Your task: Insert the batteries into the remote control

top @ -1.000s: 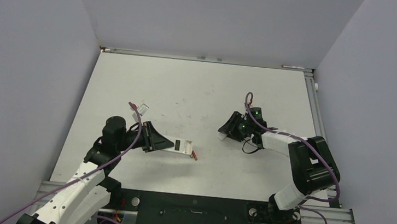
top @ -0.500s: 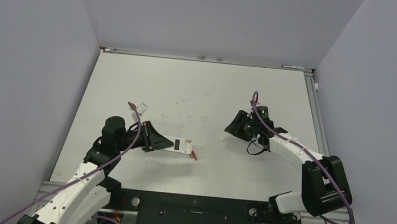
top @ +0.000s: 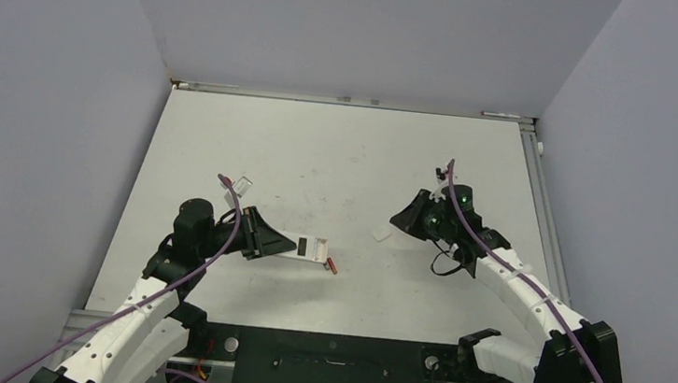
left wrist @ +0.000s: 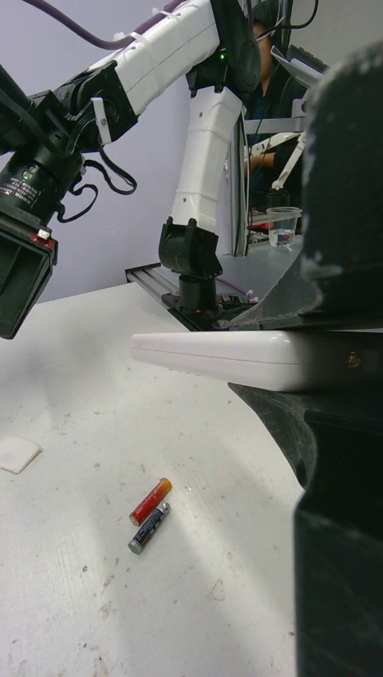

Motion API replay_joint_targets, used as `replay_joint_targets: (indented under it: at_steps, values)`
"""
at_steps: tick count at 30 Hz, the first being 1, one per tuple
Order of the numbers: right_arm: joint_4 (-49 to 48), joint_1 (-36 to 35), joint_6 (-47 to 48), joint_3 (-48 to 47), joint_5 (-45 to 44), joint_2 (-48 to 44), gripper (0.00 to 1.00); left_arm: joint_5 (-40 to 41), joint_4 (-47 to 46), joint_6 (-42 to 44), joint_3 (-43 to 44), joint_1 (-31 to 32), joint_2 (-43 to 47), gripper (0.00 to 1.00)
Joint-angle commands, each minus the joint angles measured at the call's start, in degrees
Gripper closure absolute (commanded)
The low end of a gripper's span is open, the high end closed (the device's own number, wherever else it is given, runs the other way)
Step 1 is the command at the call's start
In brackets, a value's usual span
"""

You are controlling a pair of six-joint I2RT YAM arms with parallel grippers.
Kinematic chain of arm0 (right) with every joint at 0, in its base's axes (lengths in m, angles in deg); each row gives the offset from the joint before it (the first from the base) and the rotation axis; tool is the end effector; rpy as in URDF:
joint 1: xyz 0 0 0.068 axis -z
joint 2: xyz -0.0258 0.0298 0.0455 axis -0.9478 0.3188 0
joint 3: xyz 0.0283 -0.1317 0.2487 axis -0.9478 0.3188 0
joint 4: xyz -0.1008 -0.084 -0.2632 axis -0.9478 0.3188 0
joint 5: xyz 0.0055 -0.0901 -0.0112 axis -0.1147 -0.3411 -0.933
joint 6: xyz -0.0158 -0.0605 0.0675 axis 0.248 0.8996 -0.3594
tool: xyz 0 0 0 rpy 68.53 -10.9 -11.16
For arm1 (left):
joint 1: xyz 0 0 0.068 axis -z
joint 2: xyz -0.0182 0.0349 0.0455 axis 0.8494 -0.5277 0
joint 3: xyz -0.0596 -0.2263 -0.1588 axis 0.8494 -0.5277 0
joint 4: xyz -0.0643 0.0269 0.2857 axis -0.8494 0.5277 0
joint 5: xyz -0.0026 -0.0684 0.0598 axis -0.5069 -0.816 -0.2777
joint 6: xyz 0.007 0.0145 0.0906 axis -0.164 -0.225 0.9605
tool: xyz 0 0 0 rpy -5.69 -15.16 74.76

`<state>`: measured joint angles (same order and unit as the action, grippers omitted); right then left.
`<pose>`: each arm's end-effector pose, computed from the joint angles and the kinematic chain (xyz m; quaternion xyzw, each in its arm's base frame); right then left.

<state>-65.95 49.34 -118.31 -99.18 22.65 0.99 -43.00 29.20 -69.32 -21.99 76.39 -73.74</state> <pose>0.2734 0.1408 0.1998 0.0708 0.8820 0.3609 0.2946 0.1904 -0.1207 0.2226 -0.0307 0.7869 -0.5533 0.2715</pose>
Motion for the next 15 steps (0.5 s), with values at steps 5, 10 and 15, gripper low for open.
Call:
replay_joint_targets:
  at_steps: [5, 10, 15]
  values:
    - [1.0, -3.8, -1.9, 0.0, 2.0, -5.0, 0.91, -0.7, -1.5, -0.1, -0.4, -0.6, 0.6, 1.0]
    - [1.1, -6.8, -2.9, 0.0, 3.0, -6.3, 0.91, -0.8, -1.1, -0.5, -0.8, -0.6, 0.3, 1.0]
    - [0.3, -8.1, -4.7, 0.5, 7.2, -7.8, 0.91, -1.4, -0.8, -1.0, -0.6, -0.6, 0.3, 1.0]
